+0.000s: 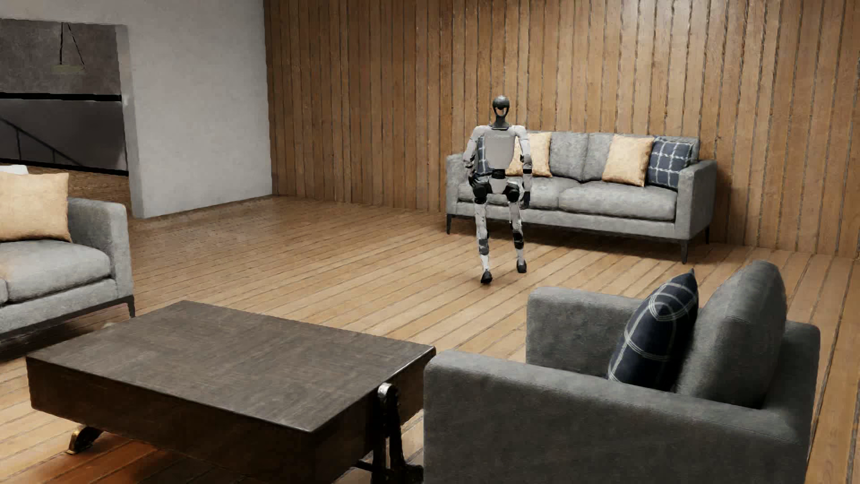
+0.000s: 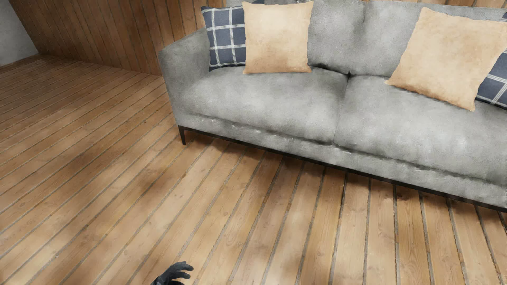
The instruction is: Walk towards the wood coffeetable
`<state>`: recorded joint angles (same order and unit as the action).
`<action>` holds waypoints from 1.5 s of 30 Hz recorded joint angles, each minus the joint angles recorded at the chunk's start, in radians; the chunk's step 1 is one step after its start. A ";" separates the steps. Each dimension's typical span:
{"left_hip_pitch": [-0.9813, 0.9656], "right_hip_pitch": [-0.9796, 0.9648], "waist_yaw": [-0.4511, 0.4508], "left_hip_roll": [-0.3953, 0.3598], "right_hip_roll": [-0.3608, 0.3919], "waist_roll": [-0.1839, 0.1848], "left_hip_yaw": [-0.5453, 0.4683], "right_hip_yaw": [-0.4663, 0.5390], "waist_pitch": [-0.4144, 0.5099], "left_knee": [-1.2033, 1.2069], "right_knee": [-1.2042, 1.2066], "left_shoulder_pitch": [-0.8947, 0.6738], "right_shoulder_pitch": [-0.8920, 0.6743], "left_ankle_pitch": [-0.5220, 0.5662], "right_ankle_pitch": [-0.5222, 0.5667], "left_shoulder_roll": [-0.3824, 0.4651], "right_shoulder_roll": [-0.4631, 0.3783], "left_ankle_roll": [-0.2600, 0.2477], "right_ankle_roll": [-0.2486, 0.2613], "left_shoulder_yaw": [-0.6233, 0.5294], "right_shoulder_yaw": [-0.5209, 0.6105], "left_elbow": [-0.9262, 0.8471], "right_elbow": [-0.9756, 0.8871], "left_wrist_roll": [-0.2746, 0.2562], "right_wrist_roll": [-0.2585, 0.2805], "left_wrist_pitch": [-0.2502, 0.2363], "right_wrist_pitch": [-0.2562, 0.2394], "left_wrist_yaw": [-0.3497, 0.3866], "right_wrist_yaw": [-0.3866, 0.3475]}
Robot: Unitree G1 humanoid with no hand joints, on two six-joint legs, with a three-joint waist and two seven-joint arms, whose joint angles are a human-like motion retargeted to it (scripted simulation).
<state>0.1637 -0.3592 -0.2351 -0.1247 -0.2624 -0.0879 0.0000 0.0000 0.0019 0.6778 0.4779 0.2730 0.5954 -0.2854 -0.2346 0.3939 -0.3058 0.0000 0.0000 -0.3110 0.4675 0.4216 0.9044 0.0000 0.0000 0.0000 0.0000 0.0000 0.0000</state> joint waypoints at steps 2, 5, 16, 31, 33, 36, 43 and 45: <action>0.053 -0.039 -0.043 0.079 -0.010 -0.009 0.000 0.000 -0.023 0.037 0.134 0.028 0.012 0.011 0.183 -0.004 -0.004 0.000 0.000 -0.004 0.053 0.018 0.001 0.000 0.000 0.000 0.000 0.000 0.000; 0.031 -0.055 -0.017 0.174 0.023 0.015 0.000 0.000 -0.004 0.196 0.355 0.036 -0.073 0.175 0.219 -0.072 0.001 0.000 0.000 -0.010 0.059 0.255 0.087 0.000 0.000 0.000 0.000 0.000 0.000; -0.216 0.222 0.102 0.241 0.048 0.060 0.000 0.000 0.026 0.080 0.293 0.139 -0.215 0.812 -0.038 0.019 -0.123 0.000 0.000 -0.110 -0.424 0.449 -0.168 0.000 0.000 0.000 0.000 0.000 0.000; -0.449 0.279 0.252 0.190 -0.003 0.050 0.000 0.000 0.083 -0.033 0.248 0.099 -0.287 0.521 -0.092 0.010 -0.141 0.000 0.000 -0.066 -0.253 0.391 -0.193 0.000 0.000 0.000 0.000 0.000 0.000; -0.489 0.263 0.264 0.184 -0.012 0.057 0.000 0.000 0.090 -0.037 0.252 0.124 -0.318 0.472 -0.097 0.000 -0.152 0.000 0.000 -0.111 -0.237 0.397 -0.257 0.000 0.000 0.000 0.000 0.000 0.000; -0.511 0.265 0.259 0.198 -0.036 0.052 0.000 0.000 0.106 -0.044 0.281 0.154 -0.340 0.353 -0.115 -0.020 -0.157 0.000 0.000 -0.172 -0.200 0.421 -0.362 0.000 0.000 0.000 0.000 0.000 0.000; -0.656 0.501 0.371 0.261 0.005 0.038 0.000 0.000 0.080 0.147 0.168 0.201 -0.255 0.605 -0.043 -0.057 -0.119 0.000 0.000 -0.182 -0.196 0.440 -0.409 0.000 0.000 0.000 0.000 0.000 0.000; -0.693 0.505 0.390 0.195 -0.063 0.022 0.000 0.000 0.083 0.229 0.275 0.189 -0.246 0.584 0.013 -0.062 -0.110 0.000 0.000 -0.196 -0.196 0.452 -0.341 0.000 0.000 0.000 0.000 0.000 0.000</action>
<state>-0.5292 0.1460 0.1548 0.0703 -0.3250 -0.0661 0.0000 0.0000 0.0849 0.9069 0.7525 0.4619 0.3491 0.2990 -0.2212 0.3322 -0.4158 0.0000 0.0000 -0.5074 0.2713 0.8737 0.5638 0.0000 0.0000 0.0000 0.0000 0.0000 0.0000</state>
